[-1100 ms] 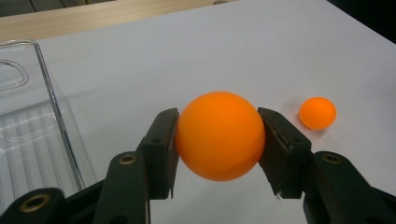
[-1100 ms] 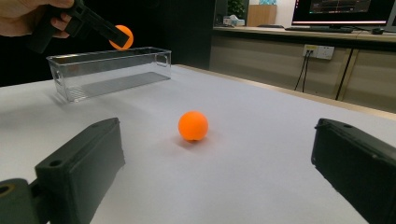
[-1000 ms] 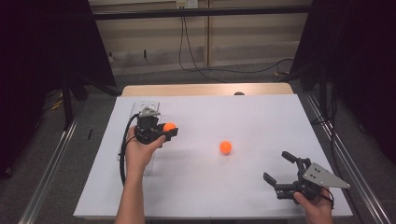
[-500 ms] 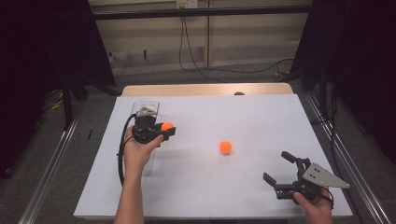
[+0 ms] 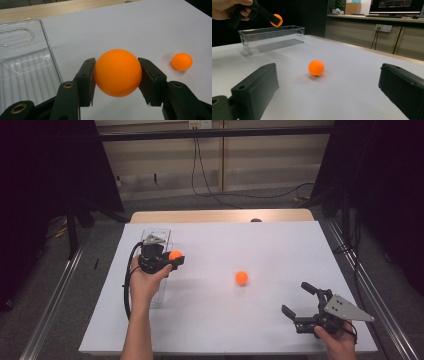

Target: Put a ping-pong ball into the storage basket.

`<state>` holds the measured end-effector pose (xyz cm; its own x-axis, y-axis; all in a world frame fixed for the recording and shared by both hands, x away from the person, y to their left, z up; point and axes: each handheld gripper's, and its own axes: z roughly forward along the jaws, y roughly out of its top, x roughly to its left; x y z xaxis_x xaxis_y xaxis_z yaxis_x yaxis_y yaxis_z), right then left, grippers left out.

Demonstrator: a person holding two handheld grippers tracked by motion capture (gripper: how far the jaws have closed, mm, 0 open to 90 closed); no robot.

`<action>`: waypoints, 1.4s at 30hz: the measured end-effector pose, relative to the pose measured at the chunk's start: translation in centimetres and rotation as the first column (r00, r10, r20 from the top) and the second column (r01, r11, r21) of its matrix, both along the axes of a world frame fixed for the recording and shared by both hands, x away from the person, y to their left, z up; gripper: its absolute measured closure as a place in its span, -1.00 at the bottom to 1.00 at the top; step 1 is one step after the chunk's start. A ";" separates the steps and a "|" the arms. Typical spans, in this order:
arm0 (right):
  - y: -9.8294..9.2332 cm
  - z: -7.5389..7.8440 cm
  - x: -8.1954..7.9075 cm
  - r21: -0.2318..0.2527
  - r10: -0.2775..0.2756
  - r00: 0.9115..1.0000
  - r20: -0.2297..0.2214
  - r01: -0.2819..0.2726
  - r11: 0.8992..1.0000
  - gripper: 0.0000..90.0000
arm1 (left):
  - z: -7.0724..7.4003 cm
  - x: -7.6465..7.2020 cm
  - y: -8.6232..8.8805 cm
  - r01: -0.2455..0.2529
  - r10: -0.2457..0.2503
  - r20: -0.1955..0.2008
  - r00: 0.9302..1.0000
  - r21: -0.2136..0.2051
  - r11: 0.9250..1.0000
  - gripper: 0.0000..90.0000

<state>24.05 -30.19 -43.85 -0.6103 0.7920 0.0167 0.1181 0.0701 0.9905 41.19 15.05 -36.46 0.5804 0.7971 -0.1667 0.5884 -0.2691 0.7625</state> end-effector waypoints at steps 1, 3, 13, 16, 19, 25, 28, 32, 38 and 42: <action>0.0 0.0 0.0 -0.001 0.001 1.000 -0.001 -0.001 1.000 -0.96 | 0.0 0.0 0.1 -0.002 0.002 0.001 1.000 -0.002 1.000 0.13; 0.0 0.0 0.0 -0.001 0.001 1.000 0.002 -0.001 1.000 -0.96 | 0.1 0.0 0.3 -0.006 0.006 0.004 1.000 -0.008 1.000 0.13; 0.0 0.0 0.0 -0.001 0.002 1.000 0.002 -0.002 1.000 -0.96 | 0.2 0.0 0.8 -0.022 0.022 0.006 1.000 0.002 1.000 0.13; 0.0 0.0 0.0 -0.001 0.002 1.000 0.002 -0.002 1.000 -0.96 | 0.1 0.0 0.9 -0.028 0.028 0.011 1.000 0.016 0.999 0.13; 0.0 0.0 0.0 0.000 0.003 1.000 0.003 -0.003 1.000 -0.96 | 0.1 0.0 1.0 -0.033 0.033 0.009 0.999 0.017 0.999 0.13; 0.0 0.0 0.0 0.000 0.004 1.000 0.004 -0.004 1.000 -0.96 | 0.2 0.0 1.3 -0.044 0.044 0.014 0.999 0.008 0.999 0.13; 0.0 0.0 0.0 -0.001 0.004 1.000 0.003 -0.004 1.000 -0.96 | 0.3 0.0 1.5 -0.043 0.043 0.015 0.999 0.008 0.999 0.13; 0.0 0.0 0.0 -0.001 0.004 1.000 0.003 -0.004 1.000 -0.96 | 0.3 0.0 1.6 -0.051 0.051 0.016 0.999 0.011 0.999 0.13; 0.0 0.0 0.0 -0.001 0.005 1.000 0.005 -0.005 1.000 -0.96 | 0.1 0.0 1.8 -0.061 0.061 0.016 0.998 0.004 0.998 0.13; 0.0 0.0 0.0 0.000 0.006 1.000 0.005 -0.006 1.000 -0.96 | 0.2 0.0 1.9 -0.062 0.062 0.016 0.998 0.011 0.998 0.13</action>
<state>24.04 -30.17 -43.82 -0.6148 0.7885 0.0137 0.1133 0.0711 0.9910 41.18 16.97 -36.28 0.5323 0.8334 -0.1487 0.5924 -0.2413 0.7686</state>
